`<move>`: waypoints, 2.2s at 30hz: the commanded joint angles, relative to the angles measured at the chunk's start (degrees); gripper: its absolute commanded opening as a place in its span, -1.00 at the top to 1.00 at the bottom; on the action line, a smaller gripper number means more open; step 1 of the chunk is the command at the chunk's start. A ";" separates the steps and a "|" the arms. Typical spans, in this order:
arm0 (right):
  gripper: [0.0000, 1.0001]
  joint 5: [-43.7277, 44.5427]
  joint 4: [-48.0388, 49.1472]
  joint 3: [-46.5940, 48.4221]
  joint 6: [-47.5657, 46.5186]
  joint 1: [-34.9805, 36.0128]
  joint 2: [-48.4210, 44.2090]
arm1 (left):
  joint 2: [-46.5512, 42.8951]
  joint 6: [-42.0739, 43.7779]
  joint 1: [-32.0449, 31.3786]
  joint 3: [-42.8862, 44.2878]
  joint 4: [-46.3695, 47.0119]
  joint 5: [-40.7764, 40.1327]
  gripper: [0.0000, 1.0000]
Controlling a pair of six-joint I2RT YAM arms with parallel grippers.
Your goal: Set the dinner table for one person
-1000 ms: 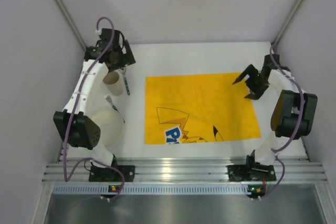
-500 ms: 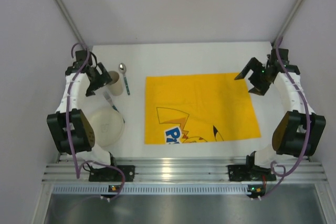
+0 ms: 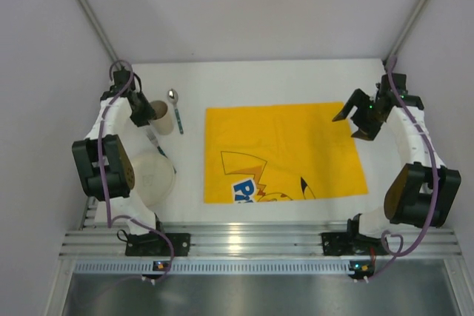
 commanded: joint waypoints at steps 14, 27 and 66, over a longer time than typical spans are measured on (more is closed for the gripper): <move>-0.66 -1.55 1.09 27.78 0.84 31.12 12.73 | -0.12 2.54 -4.76 10.83 -2.44 7.97 1.00; -0.57 -5.78 1.97 49.27 4.27 43.01 30.69 | -3.46 0.09 -29.10 16.47 -7.99 3.49 1.00; 1.00 15.32 -9.80 36.68 -6.98 3.63 26.90 | -19.11 -4.14 -18.57 -19.03 -8.34 -8.38 -0.26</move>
